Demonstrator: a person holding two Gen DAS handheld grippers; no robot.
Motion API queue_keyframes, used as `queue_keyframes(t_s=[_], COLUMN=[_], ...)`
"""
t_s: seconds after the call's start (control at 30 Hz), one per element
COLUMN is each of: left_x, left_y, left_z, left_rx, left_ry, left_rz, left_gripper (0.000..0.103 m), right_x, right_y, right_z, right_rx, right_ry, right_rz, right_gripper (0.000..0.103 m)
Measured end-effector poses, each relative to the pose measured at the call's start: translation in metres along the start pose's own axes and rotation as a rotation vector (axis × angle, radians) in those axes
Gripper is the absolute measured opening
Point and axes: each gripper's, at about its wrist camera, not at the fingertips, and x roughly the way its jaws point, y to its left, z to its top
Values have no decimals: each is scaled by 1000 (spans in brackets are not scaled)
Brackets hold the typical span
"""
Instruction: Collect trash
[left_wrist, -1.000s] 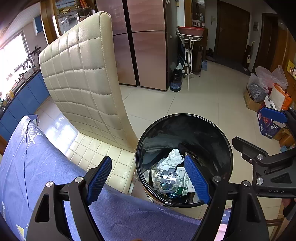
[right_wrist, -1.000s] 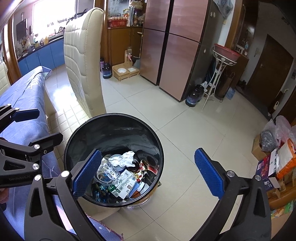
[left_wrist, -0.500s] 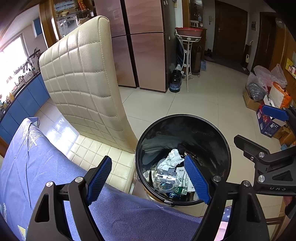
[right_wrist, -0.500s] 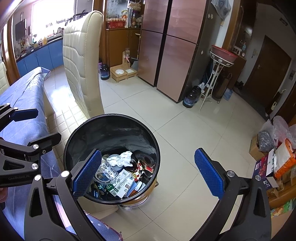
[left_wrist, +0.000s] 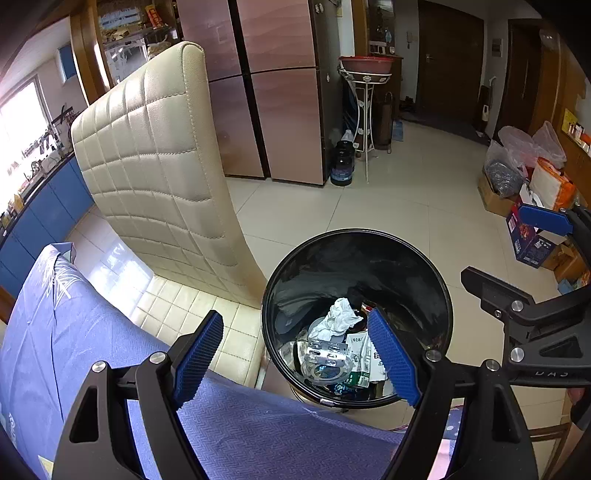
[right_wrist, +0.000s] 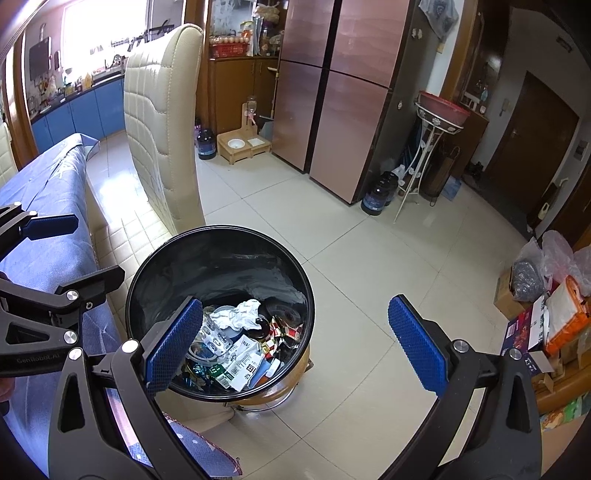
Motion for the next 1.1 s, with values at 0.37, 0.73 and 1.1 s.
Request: queue_keyframes(t_s=[0.37,0.73,1.1], left_x=[-1,1,1], left_y=[1,2,0], left_z=[0,0,-2], left_rx=[-3,-4,5], left_ry=[0,8,16], left_rz=[-1,-1,-34], left_gripper=[78,78,78], right_x=[-2,0,0], right_y=[0,2,5], right_z=[0,3,3], right_rx=[-3,-7,-6], right_ry=[1,0,-1], right_rz=[-3,1,7], right_gripper=[99,99,99])
